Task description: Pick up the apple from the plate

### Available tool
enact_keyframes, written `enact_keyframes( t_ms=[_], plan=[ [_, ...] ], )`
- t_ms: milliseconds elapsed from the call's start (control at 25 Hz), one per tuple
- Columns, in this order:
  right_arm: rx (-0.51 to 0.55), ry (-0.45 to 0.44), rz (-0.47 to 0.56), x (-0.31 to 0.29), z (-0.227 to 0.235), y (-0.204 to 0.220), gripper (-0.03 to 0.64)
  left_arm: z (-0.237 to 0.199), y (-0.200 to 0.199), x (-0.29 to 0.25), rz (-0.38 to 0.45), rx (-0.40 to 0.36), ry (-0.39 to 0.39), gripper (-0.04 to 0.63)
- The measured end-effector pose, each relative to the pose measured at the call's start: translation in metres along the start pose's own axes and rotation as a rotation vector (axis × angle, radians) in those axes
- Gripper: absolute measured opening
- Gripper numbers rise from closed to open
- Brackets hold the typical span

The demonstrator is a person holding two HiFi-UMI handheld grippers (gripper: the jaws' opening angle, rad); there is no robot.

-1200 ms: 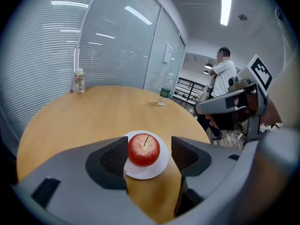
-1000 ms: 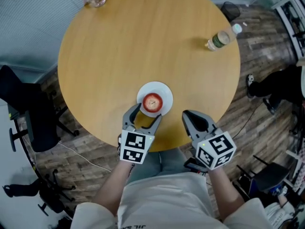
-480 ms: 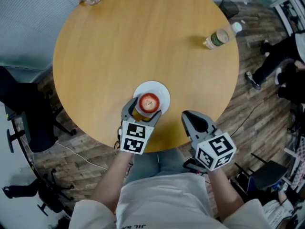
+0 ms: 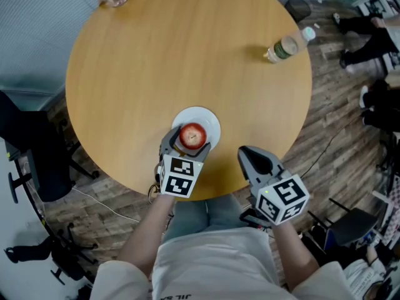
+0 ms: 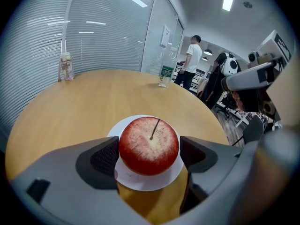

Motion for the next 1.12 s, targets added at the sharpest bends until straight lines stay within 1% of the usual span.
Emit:
enact_keyframes(
  t_ms=[160,360,720,1120],
  plan=[
    [-0.004,0.005,0.001,0.003,0.003,0.002,0.035,0.0,-0.003,-0.001,-0.005,0.005,-0.009,0.39],
    [-0.004,0.004,0.005,0.003,0.002,0.001,0.035,-0.002,-0.004,0.0,0.002,0.012,-0.007,0.388],
    [0.012,0.002,0.021,0.006,0.0,-0.004,0.035,-0.002,-0.009,0.007,0.017,0.0,-0.022,0.388],
    [0.05,-0.005,0.05,0.01,-0.012,-0.018,0.035,-0.01,-0.031,0.04,0.077,0.021,-0.046,0.388]
  ],
)
Point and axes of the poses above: the fingertips, and each gripper's own axes: x backward along the fingers, z to its right, y out of its underside, the point moved 1 cm from there along x, backward along the fingers, and after that the axes turned 12 degrees about -y, right-handed, at the moved point
